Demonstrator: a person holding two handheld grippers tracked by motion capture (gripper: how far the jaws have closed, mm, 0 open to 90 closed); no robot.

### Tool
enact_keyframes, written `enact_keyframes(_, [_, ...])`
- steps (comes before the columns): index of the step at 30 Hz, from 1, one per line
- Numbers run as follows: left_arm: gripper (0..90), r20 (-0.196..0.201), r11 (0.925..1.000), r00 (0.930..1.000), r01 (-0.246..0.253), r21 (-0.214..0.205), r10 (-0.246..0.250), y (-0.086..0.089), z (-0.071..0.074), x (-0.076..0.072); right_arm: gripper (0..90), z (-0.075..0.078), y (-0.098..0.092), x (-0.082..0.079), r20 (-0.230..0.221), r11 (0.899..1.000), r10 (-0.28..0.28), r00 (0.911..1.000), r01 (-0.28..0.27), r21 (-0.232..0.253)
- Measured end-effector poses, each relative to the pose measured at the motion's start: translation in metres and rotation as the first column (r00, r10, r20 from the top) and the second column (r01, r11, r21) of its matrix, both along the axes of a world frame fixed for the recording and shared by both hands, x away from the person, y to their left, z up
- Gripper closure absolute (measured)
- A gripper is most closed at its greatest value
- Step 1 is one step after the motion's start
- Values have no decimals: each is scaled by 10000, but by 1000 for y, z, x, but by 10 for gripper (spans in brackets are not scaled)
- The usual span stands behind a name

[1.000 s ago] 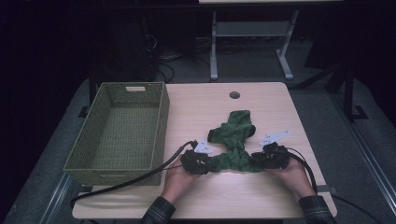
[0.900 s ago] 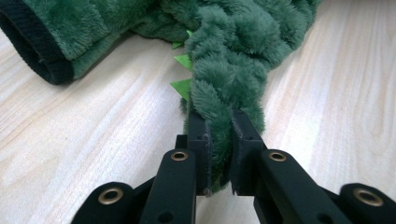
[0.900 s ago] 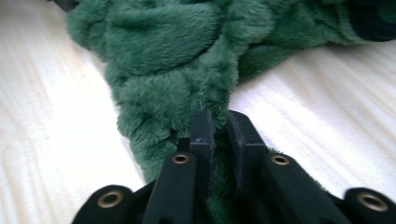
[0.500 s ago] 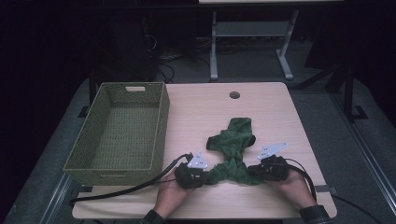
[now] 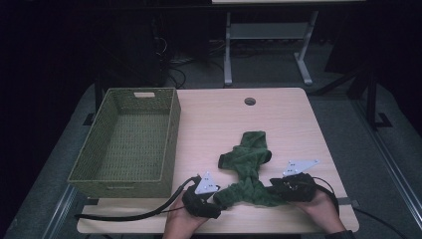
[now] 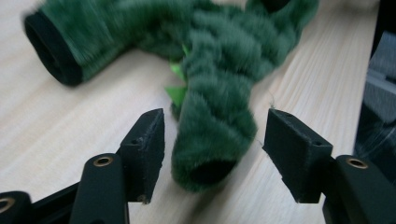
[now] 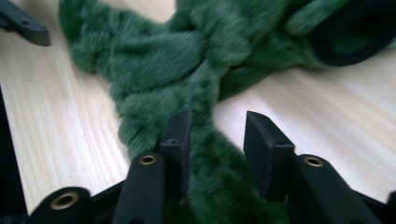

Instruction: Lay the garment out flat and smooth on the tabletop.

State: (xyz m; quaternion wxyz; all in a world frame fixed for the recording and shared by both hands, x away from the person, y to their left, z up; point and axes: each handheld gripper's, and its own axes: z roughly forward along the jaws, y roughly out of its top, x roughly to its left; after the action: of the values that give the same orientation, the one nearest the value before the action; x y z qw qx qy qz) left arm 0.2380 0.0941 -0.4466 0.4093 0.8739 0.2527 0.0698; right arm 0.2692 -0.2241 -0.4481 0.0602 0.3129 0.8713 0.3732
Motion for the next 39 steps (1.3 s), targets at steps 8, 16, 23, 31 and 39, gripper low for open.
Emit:
enact_keyframes(8, [365,464,9885,9896,-1323,-736,1359,3,11,-18,559,8,-6,4,258,9988,-456,9986,451,192])
enact_keyframes(16, [358,963,9719,9683,-2240,-728,2304,-3,2,-48,520,7,-5,5,357,9986,-523,9980,521,60])
enact_keyframes(23, [326,1003,9743,9714,-2069,-891,2154,-11,1,-29,447,7,-9,8,535,9971,-760,9957,758,48])
enact_keyframes(31, [290,1396,9835,9754,-1600,-846,1707,-18,25,31,440,16,-9,28,753,9922,-1244,9894,1246,24])
enact_keyframes(39, [286,1975,9938,9744,-998,-485,1075,-29,47,83,454,25,-12,62,877,9825,-1852,9788,1826,371])
